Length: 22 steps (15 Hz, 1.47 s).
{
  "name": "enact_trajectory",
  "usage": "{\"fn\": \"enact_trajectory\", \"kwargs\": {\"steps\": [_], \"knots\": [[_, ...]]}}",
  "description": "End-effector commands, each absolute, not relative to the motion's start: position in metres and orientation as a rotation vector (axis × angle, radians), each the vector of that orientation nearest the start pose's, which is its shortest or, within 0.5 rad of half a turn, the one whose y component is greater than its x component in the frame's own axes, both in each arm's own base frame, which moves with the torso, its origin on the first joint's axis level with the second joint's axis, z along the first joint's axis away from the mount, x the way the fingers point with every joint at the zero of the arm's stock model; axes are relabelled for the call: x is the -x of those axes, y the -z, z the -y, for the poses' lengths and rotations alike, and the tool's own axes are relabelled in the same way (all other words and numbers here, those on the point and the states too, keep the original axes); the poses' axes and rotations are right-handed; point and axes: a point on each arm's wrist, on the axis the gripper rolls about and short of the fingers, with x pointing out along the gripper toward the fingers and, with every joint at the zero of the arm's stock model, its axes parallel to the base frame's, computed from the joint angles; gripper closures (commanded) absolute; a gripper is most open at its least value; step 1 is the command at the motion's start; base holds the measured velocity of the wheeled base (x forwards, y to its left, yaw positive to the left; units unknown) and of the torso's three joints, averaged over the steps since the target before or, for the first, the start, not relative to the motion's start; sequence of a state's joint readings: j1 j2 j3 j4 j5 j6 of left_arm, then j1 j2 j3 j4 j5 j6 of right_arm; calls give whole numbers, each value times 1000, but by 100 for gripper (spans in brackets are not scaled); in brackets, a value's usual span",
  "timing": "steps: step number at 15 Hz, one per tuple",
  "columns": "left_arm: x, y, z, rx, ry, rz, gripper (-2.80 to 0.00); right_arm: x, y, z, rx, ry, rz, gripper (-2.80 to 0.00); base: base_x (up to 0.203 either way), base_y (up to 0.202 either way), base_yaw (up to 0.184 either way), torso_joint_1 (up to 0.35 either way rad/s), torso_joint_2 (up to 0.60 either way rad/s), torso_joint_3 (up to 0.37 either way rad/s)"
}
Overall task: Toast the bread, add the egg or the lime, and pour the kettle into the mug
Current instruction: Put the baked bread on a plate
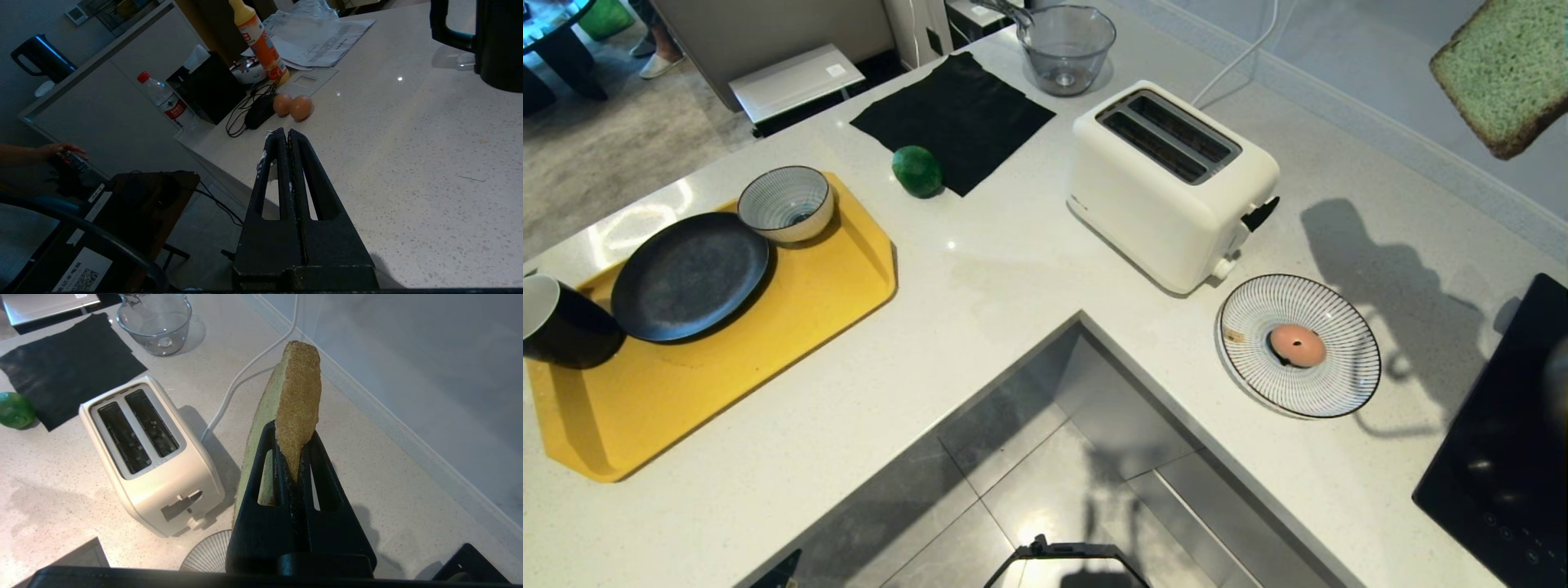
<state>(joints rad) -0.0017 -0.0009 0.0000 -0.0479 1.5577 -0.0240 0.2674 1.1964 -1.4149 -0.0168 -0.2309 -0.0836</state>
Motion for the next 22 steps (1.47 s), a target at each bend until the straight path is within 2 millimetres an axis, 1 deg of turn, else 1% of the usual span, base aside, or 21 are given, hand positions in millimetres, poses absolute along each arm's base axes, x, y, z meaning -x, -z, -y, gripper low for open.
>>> {"fn": "enact_trajectory", "kwargs": {"steps": [1, 2, 3, 4, 5, 6, 7, 8, 9, 10, 11, 12, 22], "knots": [[67, -75, -4, 53, -2978, 41, 0, -140, -414, -33, 26, -17, 225, 0, 0, 0, 0, 0, 0, 0], [66, -75, -7, 53, -2840, 42, 0, -139, -414, -32, 25, -4, 226, 0, 0, 0, 0, 0, 0, 0], [64, -75, -11, 53, -2621, 44, 0, -138, -414, -32, 24, 9, 225, 0, 0, 0, 0, 0, 0, 0], [60, -75, -16, 52, -2342, 45, 0, -136, -413, -31, 24, 13, 223, 0, 0, 0, 0, 0, 0, 0], [53, -75, -21, 49, -1958, 46, 0, -134, -411, -30, 25, 14, 220, 0, 0, 0, 0, 0, 0, 0], [43, -75, -23, 45, -1500, 46, 0, -131, -407, -30, 27, 14, 211, 0, 0, 0, 0, 0, 0, 0], [33, -76, -19, 40, -1024, 43, 0, -129, -402, -29, 31, 13, 198, 0, 0, 0, 0, 0, 0, 0], [27, -76, -14, 35, -678, 41, 0, -126, -399, -28, 34, 13, 191, 0, 0, 0, 0, 0, 0, 0], [24, -76, -9, 31, -395, 38, 0, -125, -397, -28, 39, 12, 189, 0, 0, 0, 0, 0, 0, 0], [22, -76, -4, 27, -165, 36, 0, -125, -398, -28, 39, 12, 191, 0, 0, 0, 0, 0, 0, 0], [22, -76, -1, 26, -54, 34, 0, -125, -398, -28, 39, 10, 191, 0, 0, 0, 0, 0, 0, 0], [22, -76, 0, 25, -6, 34, 0, -124, -397, -28, 41, 10, 190, 0, 0, 0, 0, 0, 0, 0], [22, -76, 0, 25, -6, 34, 0, -123, -399, -28, 58, -11, 206, 0, 0, 0, 0, 0, 0, 0]]}}
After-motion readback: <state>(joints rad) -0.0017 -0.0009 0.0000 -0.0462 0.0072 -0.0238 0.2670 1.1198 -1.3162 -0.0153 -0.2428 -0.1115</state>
